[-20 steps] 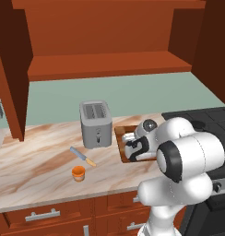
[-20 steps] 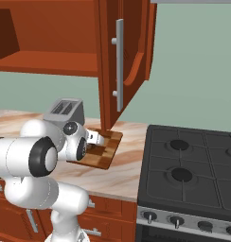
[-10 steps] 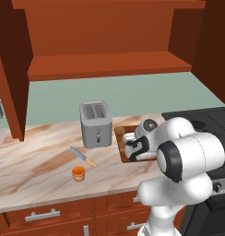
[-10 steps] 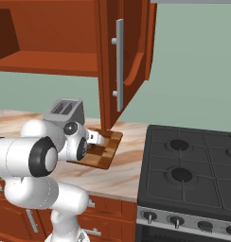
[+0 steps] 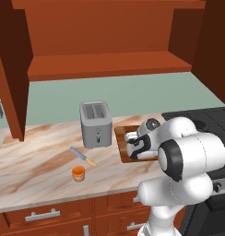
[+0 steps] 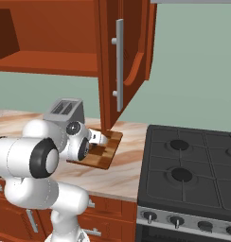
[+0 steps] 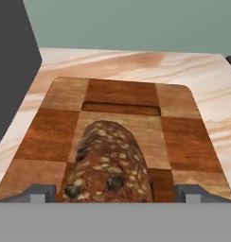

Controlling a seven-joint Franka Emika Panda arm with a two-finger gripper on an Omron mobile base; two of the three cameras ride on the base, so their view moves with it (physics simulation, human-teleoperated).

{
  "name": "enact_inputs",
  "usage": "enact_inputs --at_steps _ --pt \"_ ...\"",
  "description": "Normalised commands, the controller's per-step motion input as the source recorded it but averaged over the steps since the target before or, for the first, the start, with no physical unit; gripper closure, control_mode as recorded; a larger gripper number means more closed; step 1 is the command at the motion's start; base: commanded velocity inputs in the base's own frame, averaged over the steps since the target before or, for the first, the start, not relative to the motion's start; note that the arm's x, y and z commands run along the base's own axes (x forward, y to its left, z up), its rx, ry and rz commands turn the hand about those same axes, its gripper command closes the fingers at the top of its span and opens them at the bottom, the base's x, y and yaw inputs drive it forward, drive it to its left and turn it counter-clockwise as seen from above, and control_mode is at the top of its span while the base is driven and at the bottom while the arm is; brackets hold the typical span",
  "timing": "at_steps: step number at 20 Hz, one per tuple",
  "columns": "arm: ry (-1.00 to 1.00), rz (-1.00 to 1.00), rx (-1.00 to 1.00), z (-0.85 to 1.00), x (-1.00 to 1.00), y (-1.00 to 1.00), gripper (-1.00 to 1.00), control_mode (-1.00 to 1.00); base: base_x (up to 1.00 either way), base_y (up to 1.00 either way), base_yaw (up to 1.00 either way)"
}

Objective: Pick the bread, place it on the cutting board, pick the jam, place it on the counter, and close the cabinet.

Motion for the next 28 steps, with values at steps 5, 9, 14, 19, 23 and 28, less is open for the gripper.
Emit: enact_inputs --at_steps 5,9,14,19,23,28 --pt "-0.02 0.00 0.00 0.00 -0.05 -0.05 -1.00 -1.00 0.00 0.00 0.00" --pt "-0.02 0.00 0.00 0.06 -0.09 0.00 -1.00 -1.00 0.00 0.00 0.00" --pt "-0.05 0.00 0.00 0.10 -0.11 0.00 -1.00 -1.00 0.00 0.00 0.00" --pt "-0.07 0.00 0.00 0.16 -0.10 0.00 -1.00 -1.00 0.00 0.00 0.00" --pt "-0.09 0.00 0.00 0.19 -0.15 0.00 -1.00 -1.00 0.00 0.00 0.00" --pt "-0.10 0.00 0.00 0.17 -0.18 0.00 -1.00 -1.00 0.00 0.00 0.00"
